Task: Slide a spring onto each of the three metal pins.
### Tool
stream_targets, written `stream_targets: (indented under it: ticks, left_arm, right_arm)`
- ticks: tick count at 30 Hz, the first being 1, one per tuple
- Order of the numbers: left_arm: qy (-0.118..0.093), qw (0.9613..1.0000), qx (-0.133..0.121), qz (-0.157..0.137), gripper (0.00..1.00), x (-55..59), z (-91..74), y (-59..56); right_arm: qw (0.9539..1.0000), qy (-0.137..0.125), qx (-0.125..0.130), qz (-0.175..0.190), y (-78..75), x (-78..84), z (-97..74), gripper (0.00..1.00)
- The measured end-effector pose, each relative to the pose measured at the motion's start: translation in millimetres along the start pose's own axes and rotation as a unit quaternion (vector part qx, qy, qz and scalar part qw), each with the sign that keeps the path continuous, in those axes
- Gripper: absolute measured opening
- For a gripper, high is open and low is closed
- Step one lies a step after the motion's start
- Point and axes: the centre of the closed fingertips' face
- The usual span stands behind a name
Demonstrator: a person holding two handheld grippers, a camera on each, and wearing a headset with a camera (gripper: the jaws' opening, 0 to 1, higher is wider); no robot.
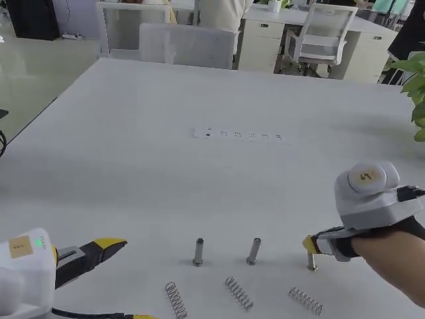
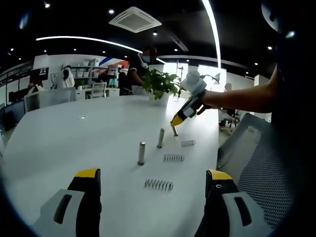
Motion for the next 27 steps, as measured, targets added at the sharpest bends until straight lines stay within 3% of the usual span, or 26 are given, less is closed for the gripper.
stream_targets:
  ticks: [27]
  left_arm:
    - [-0.003, 1.0, -0.001, -0.002, 0.84, 2.8, -0.5, -0.3]
  right_arm:
    - [0.999, -0.045, -0.004, 0.001, 3.8, 4.5, -8.0, 0.05]
Point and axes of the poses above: the centre of the closed fingertips' face, and the gripper's own axes: z roughly forward along the fingers, y roughly to its left, x roughly out of its underside, and after that the axes turned 4 degrees about -x, right-handed
